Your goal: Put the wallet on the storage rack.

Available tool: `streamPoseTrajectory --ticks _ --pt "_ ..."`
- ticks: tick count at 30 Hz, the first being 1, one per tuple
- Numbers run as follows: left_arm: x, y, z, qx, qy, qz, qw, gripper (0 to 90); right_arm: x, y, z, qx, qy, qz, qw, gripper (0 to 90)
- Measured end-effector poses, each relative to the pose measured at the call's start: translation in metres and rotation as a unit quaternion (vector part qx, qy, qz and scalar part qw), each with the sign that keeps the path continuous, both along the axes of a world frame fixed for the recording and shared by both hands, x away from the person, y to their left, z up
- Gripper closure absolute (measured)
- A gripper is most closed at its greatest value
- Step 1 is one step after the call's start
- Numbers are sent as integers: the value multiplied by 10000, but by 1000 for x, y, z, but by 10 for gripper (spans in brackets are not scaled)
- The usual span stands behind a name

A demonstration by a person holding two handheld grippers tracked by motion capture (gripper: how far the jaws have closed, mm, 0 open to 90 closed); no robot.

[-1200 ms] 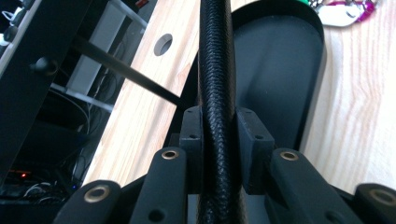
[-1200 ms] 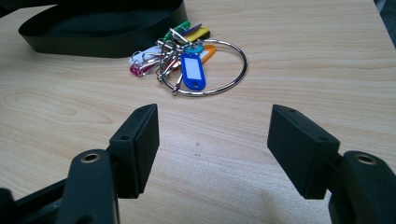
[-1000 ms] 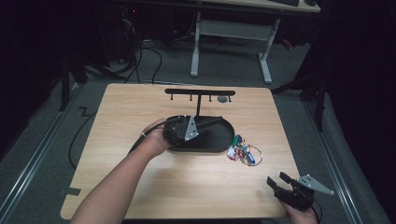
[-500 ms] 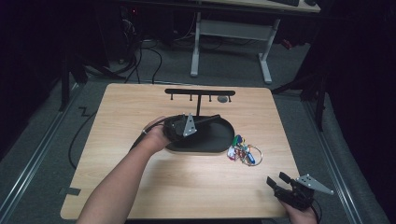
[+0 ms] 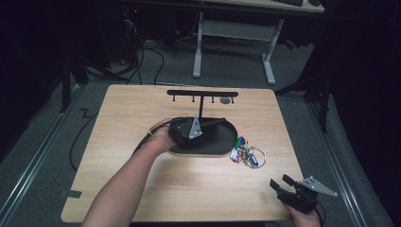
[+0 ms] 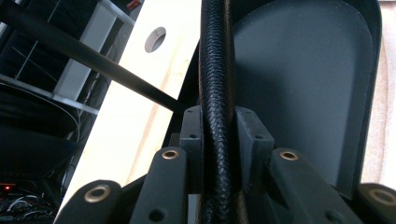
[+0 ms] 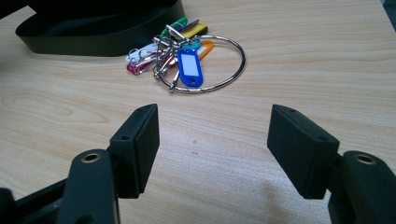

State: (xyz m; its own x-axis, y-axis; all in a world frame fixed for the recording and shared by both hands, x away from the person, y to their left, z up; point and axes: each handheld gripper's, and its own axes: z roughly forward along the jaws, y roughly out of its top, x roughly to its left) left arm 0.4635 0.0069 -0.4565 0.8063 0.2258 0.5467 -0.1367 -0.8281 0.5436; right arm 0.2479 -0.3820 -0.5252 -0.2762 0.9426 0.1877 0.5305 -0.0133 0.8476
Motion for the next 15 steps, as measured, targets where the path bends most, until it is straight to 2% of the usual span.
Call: streamPoseTrajectory --ticks 2,9,15 --pt "0 0 -1 6 -22 -30 10000 751 0 0 0 5 1 -8 10000 344" --pt "2 5 -7 193 146 -33 9997 748 0 2 0 1 4 8 10000 344" --pt "0 7 -10 192 270 -59 9994 742 0 1 0 -7 6 9 10000 345"
